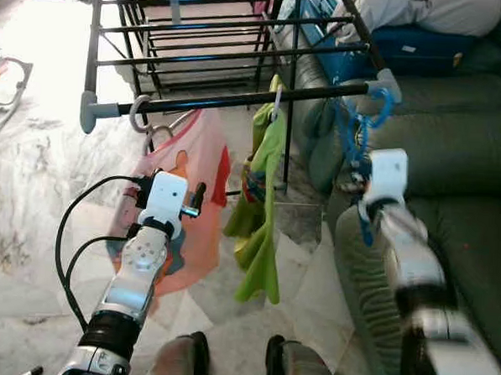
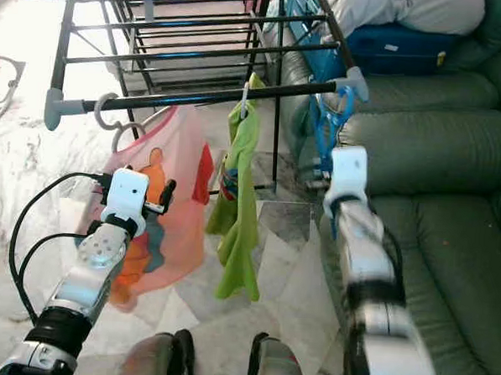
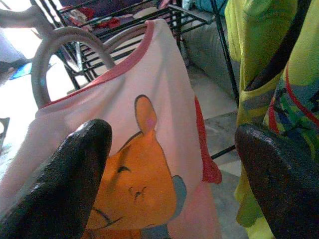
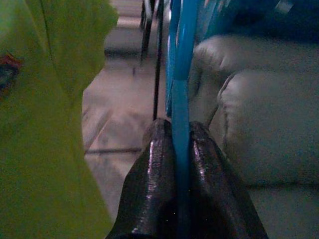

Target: Hang hanger

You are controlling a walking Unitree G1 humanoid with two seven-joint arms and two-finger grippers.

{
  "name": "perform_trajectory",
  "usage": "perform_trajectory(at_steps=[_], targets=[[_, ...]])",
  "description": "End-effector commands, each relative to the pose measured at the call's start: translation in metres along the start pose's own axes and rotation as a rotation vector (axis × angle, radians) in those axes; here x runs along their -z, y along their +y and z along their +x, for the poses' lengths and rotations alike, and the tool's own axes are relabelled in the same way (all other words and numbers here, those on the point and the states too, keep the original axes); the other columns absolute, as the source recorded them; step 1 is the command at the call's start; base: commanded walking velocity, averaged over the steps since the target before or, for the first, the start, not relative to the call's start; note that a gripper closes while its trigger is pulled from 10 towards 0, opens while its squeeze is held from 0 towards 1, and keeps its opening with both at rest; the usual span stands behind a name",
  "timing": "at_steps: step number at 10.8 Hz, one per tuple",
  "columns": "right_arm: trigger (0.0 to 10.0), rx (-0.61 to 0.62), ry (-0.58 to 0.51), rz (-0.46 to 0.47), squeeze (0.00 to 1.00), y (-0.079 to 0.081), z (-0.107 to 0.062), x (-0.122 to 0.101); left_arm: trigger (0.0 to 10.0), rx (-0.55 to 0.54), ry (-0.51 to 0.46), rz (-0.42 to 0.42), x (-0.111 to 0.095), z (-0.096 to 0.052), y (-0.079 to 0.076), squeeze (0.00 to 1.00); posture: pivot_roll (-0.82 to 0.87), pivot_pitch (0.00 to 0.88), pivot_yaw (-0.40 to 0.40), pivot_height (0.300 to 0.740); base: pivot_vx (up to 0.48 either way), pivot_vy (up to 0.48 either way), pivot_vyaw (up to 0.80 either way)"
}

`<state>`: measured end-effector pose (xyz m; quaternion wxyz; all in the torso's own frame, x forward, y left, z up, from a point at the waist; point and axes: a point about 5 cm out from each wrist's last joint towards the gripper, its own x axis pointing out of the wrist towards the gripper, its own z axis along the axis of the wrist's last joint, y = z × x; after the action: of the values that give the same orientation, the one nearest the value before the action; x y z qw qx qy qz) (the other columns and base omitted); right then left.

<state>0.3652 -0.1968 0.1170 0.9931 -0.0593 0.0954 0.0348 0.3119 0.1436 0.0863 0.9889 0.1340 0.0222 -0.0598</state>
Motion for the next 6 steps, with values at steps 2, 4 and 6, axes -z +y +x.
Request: perform_trajectory(at_steps=[2, 4, 6], targets=[[10.0, -0.020, 0.021, -0.007, 0.00, -0.005, 0.011, -0.013, 10.0, 0.017, 0.012, 0.007, 0.005, 0.003, 0.000, 0.00, -0.07, 0.175, -0.001, 0.740, 0.000, 0.000, 0.00], [10.0, -0.037, 0.043, -0.026, 0.00, -0.008, 0.017, -0.024, 10.0, 0.017, 0.022, 0.008, 0.011, 0.004, 0.000, 0.00, -0.06, 0.182, -0.004, 0.740, 0.000, 0.000, 0.00], [10.0, -0.079, 0.129, -0.002, 0.00, -0.008, 0.018, -0.015, 10.0, 0.022, 0.038, 0.009, 0.016, 0.006, -0.001, 0.00, -0.06, 0.183, -0.005, 0.740, 0.000, 0.000, 0.00]])
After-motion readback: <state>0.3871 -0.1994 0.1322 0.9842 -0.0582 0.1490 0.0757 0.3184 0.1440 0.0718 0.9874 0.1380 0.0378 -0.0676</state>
